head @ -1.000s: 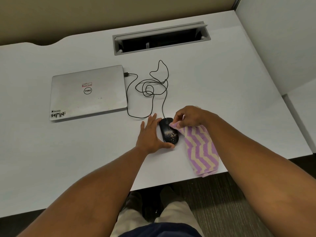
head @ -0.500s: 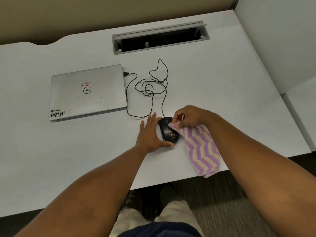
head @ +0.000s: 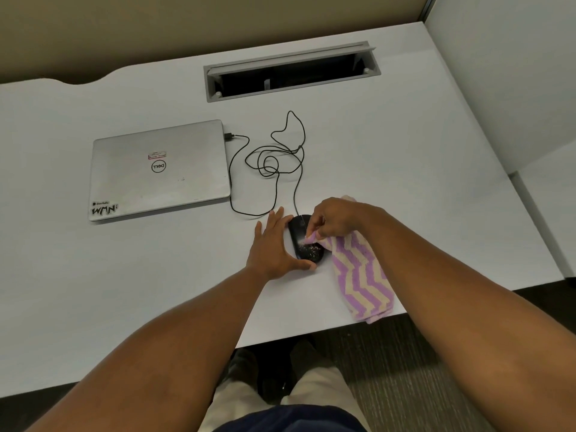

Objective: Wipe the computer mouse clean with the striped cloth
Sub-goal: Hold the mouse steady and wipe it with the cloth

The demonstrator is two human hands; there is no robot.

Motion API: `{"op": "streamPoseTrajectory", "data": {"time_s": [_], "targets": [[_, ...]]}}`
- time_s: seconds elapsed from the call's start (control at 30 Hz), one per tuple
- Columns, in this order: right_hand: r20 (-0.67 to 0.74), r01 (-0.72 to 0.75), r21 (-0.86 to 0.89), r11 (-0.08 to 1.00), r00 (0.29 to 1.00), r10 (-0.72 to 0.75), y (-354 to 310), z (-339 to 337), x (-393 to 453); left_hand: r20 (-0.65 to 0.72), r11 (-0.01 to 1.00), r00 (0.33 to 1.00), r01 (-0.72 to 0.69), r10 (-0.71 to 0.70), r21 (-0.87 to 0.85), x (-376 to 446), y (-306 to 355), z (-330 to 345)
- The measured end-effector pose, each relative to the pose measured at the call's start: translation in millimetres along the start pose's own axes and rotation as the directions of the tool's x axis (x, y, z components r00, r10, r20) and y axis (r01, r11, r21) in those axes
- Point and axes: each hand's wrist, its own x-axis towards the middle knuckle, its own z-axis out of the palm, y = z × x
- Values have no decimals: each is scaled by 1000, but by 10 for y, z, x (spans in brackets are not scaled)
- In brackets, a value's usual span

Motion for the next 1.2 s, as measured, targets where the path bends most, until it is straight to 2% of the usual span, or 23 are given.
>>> {"op": "streamPoseTrajectory", "data": {"time_s": [0.1,0.2,0.3,0.5,0.63,0.77,0.87,1.03,1.2], "targets": [[-99,-3,60,998,995,9,32,-35,9,-1,1000,1000,-5,5,3,-1,-9,5],[-151,0,11,1000,988,1,28,7,54,-5,1000,1000,-9,9,0,1,-4,6],[-120,19,-4,1000,993,-19,-17,72,75,-5,1000,1000,-15,15,0,-4,-2,7],[80,18,-78,997,997,-12,-51,-15,51,-5,1000,1000,-11,11,-7,-6,7,-7],[-21,9,3,1000,1000,-9,-4,-74,22,-4,1000,1000,-7,7,-11,-8,3,-2],[-95,32,-41,999,995,-36,-52,-33,67,-6,1000,1000,-10,10,-7,-10,5,-2],[-58,46,-65,997,997,-50,-112,49,115,-4,1000,1000,-12,12,-7,-9,11,-4],[95,14,-122,992,995,-3,-150,10,134,-1,1000,1000,-16,16,-6,-20,14,-23],[19,32,-70,997,999,-31,-144,-79,137,1,1000,1000,-11,11,5,-15,14,-14]]}}
